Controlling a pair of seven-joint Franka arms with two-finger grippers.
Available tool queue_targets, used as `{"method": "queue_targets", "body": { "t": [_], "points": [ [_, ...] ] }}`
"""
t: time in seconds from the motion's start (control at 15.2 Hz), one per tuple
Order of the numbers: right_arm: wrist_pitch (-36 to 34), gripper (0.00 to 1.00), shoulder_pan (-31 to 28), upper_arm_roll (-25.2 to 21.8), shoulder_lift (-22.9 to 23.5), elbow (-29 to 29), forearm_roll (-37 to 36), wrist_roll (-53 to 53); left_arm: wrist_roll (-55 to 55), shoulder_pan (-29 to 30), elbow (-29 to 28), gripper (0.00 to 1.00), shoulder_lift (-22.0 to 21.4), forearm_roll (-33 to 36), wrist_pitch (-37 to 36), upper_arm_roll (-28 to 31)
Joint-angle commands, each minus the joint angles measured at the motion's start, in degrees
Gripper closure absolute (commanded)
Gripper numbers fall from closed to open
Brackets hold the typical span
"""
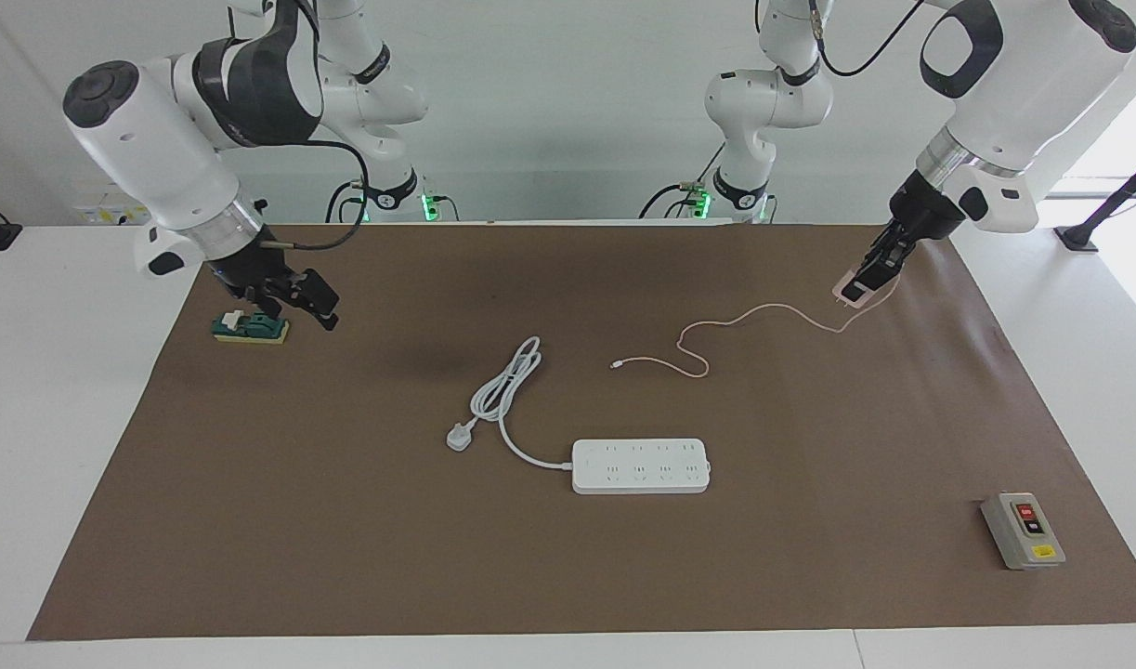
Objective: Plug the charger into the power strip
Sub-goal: 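Move the charger with the left gripper to the power strip's end socket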
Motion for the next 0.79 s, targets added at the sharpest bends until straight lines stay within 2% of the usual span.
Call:
{"method": "queue_targets", "body": {
  "t": [0.0,0.26,0.39,0.72],
  "points": [
    [-0.88,0.00,-2.23,0.63,-2.72,-0.58,-5.44,-11.78,-14.95,-3.75,-0.51,1.00,1.42,6.22,2.15,0.00],
    [-6.48,0.00,-2.85,0.36,-7.19,-0.58,-6.42,-16.10,-31.39,-7.61,0.02,1.00,3.96,8.33,4.86,0.00],
    [-9.65,0.00,-2.50,-0.60,-7.55,-0.49,-7.29,-20.93,-38.26,-10.69,0.11,1.00,6.16,9.66,7.24,0.00],
    [-9.84,0.00,-2.93,-0.78,-7.56,-0.40,-7.48,-21.75,-47.24,-15.70,6.08,1.00,16.26,9.67,6.37,0.00]
  ]
}}
